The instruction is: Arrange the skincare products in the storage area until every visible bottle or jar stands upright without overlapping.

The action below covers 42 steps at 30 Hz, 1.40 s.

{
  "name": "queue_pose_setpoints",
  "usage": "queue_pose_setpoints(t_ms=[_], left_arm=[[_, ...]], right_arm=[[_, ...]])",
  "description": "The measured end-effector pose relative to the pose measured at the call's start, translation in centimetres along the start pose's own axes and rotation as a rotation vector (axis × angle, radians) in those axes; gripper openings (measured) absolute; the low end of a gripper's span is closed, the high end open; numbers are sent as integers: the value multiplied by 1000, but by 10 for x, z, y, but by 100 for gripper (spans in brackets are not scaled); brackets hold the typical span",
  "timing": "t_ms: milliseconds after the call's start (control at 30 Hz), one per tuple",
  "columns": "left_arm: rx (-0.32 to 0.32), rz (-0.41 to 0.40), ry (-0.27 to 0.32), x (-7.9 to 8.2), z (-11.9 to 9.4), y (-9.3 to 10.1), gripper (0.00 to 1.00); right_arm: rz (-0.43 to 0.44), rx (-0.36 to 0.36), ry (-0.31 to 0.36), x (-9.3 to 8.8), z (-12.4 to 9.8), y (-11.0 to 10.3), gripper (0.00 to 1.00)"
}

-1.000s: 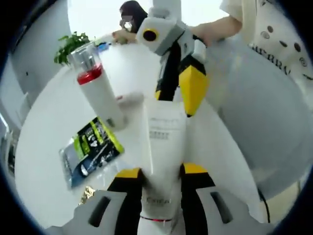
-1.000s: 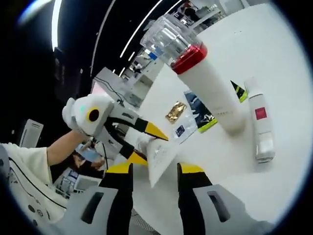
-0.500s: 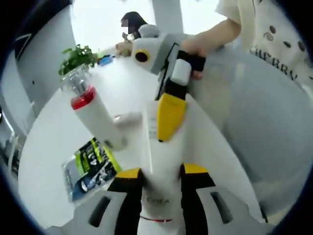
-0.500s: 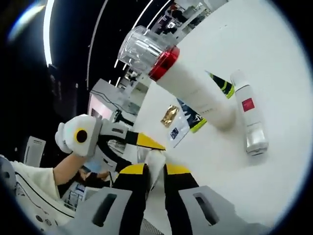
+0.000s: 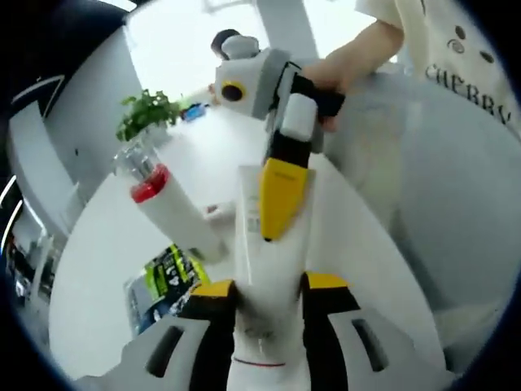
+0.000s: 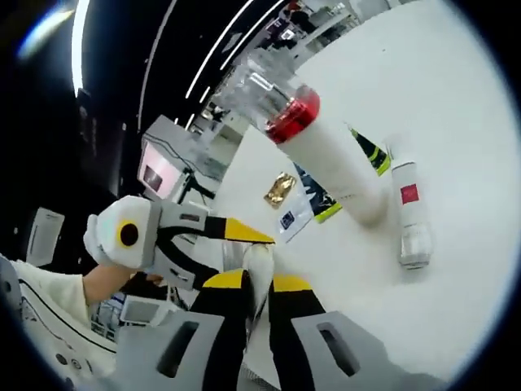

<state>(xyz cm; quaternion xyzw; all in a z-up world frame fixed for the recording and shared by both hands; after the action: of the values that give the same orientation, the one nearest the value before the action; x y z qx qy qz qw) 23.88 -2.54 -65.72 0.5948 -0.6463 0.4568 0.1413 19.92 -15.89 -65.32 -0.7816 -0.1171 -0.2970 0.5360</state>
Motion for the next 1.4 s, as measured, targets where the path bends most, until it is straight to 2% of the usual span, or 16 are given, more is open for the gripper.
queue_pose_setpoints(t_ms=[67, 133, 267, 400, 667, 1033, 1233, 1400], left_arm=[[14, -3, 11, 2, -2, -1, 30], [16, -6, 17, 1, 0, -3, 30], [18, 10, 26, 4, -2, -5, 29], [22, 35, 31, 8, -5, -9, 27], [22, 34, 37, 11, -3, -16, 26], [16, 47, 19, 7, -2, -18, 23], [13, 88, -11, 5, -3, -18, 23], [28, 80, -18, 3, -6, -20, 22]], right_arm=[[-22, -5, -10, 3, -1, -5, 7], [-99, -18, -53, 7, -2, -5, 7], [-163, -31, -84, 13, -4, -9, 7], [-285, -63, -129, 22, -8, -11, 6], [-544, -104, -293, 33, -10, -20, 5], [-800, -105, -465, 39, -8, -40, 2], [-884, -98, -496, 43, -2, -51, 2], [-933, -78, -481, 50, 4, -58, 2]])
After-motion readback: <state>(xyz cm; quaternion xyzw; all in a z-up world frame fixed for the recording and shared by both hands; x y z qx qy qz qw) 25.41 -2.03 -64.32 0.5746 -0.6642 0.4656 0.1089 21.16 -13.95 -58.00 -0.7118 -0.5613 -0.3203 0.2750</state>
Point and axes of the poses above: the point that each gripper's makers call its tool centre point, and the gripper's own axes: z roughly forward along the fingers, y roughly to its right, x roughly out of its top, the point moved 8 cm from there along -z, roughly backward along the fingers, and after that the axes turned 15 degrees about x, right-handed, at the moved point
